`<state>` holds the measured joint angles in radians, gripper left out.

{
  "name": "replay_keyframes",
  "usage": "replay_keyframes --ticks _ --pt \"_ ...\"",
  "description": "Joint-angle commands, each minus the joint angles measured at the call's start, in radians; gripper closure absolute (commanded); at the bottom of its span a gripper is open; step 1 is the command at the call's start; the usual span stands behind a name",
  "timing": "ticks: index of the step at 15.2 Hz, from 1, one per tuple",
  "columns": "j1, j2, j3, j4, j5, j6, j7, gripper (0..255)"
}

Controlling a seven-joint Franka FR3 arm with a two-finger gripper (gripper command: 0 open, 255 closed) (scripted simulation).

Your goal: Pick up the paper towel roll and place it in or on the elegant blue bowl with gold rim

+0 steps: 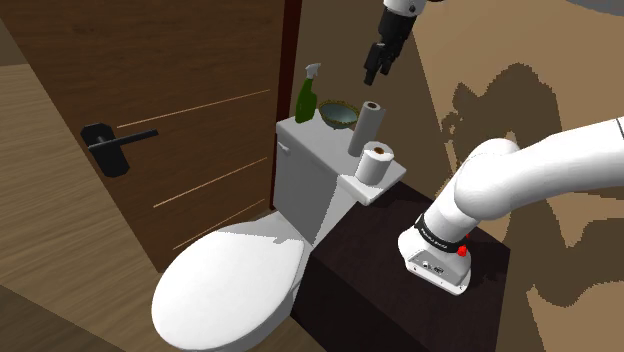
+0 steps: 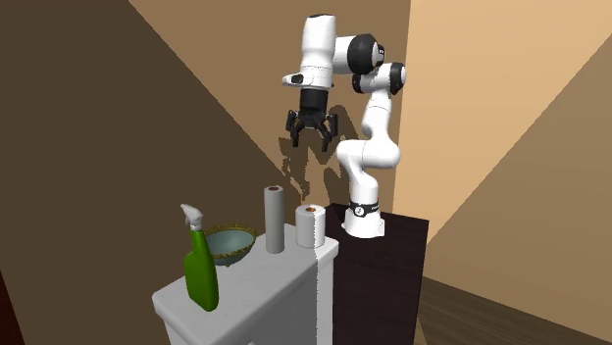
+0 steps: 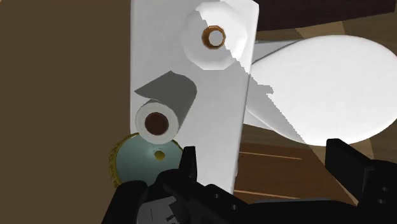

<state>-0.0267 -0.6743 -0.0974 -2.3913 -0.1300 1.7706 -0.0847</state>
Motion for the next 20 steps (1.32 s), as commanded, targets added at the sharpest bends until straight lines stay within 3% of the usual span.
replay_keyframes --ticks 1,12,20 --pt "-0.013 0.045 -0.034 -0.005 -0.009 0.043 -0.023 0" --pt "-0.067 0.336 -0.217 -0.008 -0.012 0.291 -0.165 0" --pt "-0.068 0.383 -0.23 -0.074 -0.01 0.403 -0.171 0"
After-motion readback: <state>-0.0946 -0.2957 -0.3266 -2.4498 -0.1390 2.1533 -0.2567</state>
